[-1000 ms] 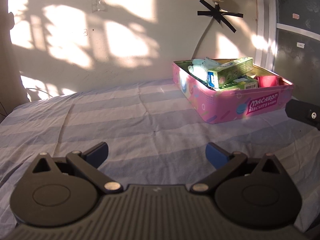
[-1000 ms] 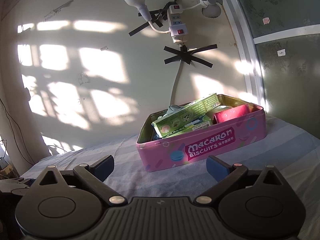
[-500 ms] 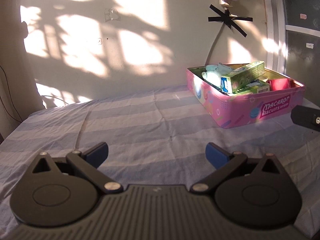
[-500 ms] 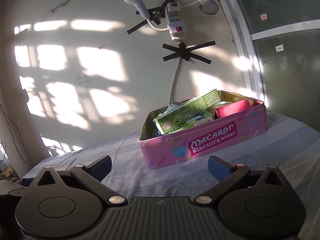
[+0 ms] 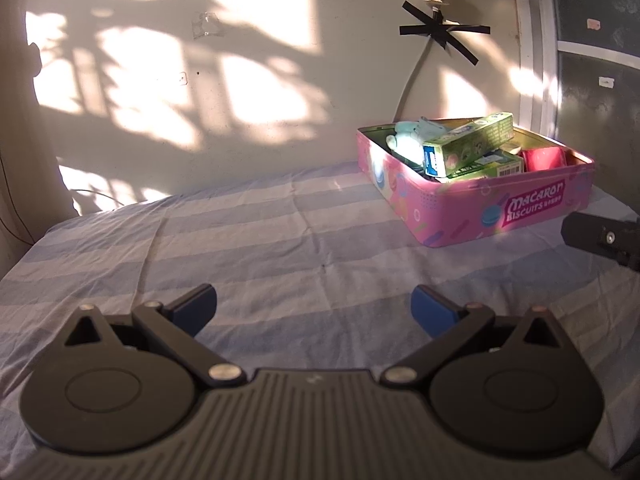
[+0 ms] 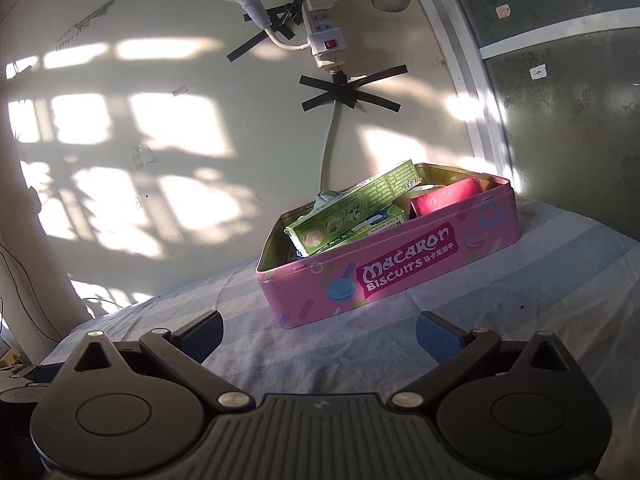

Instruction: Organize objects

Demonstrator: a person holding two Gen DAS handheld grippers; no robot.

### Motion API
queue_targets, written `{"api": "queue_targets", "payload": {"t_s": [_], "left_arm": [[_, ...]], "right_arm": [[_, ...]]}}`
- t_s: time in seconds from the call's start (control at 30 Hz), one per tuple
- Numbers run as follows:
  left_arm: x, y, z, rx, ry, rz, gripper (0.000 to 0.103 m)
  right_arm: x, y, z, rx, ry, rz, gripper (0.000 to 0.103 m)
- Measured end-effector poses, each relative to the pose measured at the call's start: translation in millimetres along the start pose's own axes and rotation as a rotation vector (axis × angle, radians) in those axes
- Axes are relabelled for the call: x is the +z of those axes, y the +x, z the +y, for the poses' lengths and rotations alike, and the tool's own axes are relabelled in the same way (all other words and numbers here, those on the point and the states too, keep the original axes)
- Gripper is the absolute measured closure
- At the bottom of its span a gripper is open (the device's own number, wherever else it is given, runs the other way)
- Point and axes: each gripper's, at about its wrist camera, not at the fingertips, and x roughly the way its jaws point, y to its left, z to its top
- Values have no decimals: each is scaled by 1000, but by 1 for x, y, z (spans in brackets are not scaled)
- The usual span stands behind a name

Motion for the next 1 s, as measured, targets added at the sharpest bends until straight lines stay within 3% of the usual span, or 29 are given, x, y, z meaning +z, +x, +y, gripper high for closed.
{"api": "queue_targets", "payload": {"t_s": [0.6,1.0], "left_arm": [[-1,1,-11,-17,31,14,0],[-4,5,-13,-77,4,40,0]], "right_arm": [[-1,0,-4,-7,16,3,1],[-5,4,-7,-10,23,17,1]]}}
